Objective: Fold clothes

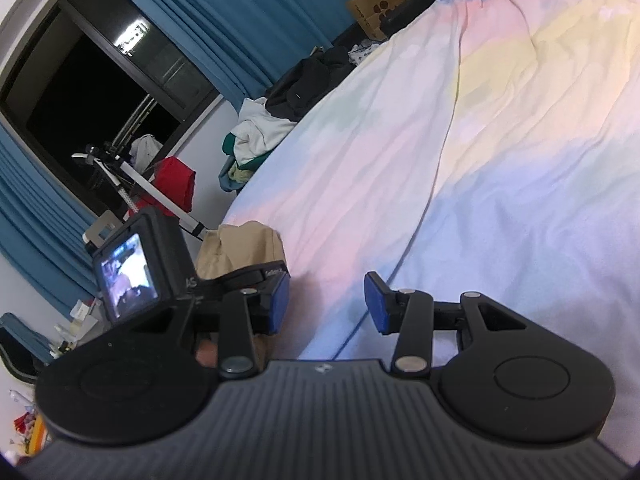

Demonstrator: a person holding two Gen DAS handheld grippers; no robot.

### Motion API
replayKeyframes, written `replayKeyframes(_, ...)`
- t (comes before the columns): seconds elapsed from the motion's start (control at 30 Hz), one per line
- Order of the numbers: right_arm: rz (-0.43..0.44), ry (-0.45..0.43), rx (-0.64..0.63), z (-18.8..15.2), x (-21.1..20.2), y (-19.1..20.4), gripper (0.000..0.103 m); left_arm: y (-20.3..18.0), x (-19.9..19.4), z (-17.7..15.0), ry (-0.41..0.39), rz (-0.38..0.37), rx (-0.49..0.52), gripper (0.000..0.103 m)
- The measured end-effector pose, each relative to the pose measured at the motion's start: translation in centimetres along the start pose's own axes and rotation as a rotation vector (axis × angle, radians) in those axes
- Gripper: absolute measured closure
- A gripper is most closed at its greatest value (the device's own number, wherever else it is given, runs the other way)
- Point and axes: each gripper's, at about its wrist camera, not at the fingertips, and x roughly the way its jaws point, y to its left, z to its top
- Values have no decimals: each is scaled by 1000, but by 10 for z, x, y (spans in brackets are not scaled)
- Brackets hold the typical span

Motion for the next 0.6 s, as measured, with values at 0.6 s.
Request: replayKeyframes(0.6, 29, 50, -112, -21, 12, 26, 58, 213, -26, -34, 84, -3, -521, 88)
